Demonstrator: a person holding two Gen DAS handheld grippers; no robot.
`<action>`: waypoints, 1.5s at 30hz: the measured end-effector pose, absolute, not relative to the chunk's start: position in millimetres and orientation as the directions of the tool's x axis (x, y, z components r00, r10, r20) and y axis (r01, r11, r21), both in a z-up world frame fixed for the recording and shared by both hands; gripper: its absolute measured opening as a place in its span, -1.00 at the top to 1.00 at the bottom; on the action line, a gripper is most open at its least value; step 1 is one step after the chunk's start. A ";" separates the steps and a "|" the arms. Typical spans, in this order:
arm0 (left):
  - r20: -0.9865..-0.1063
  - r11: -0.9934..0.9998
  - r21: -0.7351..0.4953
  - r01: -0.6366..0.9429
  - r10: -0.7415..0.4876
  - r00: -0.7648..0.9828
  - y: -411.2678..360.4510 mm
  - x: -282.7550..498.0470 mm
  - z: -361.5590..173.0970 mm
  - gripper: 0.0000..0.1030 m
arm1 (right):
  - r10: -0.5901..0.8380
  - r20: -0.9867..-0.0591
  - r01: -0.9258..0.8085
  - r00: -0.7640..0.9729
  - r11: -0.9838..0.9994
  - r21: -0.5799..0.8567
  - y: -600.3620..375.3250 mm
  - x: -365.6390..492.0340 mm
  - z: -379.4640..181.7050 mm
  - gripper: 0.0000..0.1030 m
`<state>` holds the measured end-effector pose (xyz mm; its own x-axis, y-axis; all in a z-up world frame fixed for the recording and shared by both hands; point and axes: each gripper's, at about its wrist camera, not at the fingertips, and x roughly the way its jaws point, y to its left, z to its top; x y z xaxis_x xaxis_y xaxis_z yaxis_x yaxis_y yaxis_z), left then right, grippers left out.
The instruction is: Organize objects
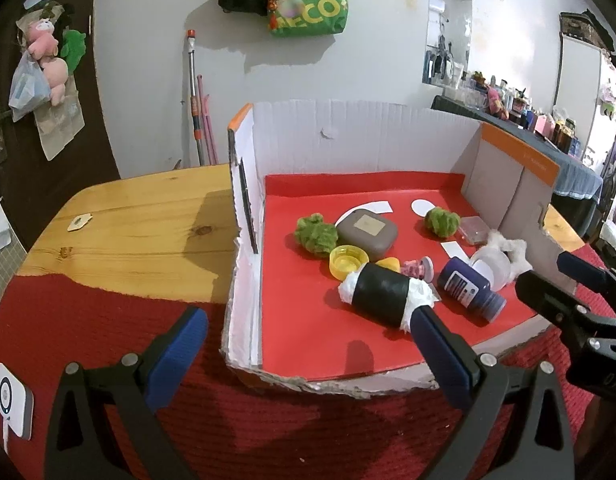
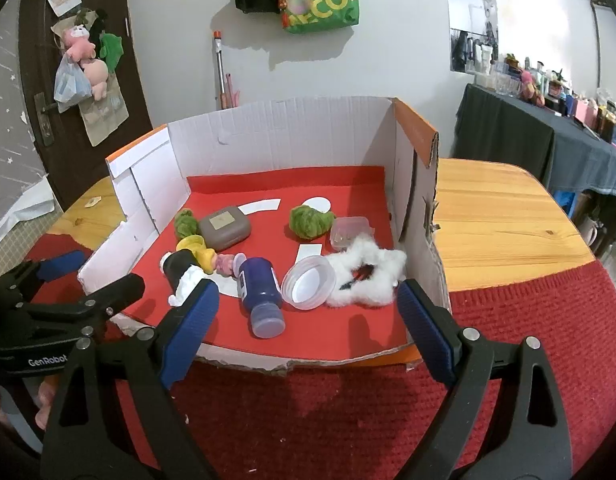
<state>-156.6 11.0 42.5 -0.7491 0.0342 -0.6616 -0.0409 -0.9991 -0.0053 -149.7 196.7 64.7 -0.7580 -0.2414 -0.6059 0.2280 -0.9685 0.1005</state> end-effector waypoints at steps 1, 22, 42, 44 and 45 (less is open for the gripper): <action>-0.662 -0.999 -0.005 -0.041 0.034 -0.749 10.9 -156.6 42.4 -1.00 | -0.241 -0.605 0.228 -0.759 -0.969 0.099 196.5 -149.7 64.5 -0.78; -0.642 -1.000 0.021 -0.020 0.001 -0.767 11.5 -144.0 57.8 -1.00 | -0.266 -0.609 0.248 -0.747 -0.962 0.115 192.4 -140.5 74.4 -0.78; -0.673 -0.999 -0.006 -0.043 0.036 -0.739 14.3 -93.8 50.3 -1.00 | -0.266 -0.657 0.273 -0.706 -0.957 0.095 187.1 -94.8 66.5 -0.78; -0.684 -0.999 -0.014 -0.035 0.035 -0.728 13.1 -92.3 45.7 -1.00 | -0.264 -0.662 0.270 -0.702 -0.958 0.096 187.8 -92.5 63.4 -0.78; -0.693 -0.999 -0.019 -0.031 0.035 -0.720 12.5 -91.8 43.0 -1.00 | -0.262 -0.665 0.269 -0.700 -0.958 0.095 188.0 -91.7 61.8 -0.78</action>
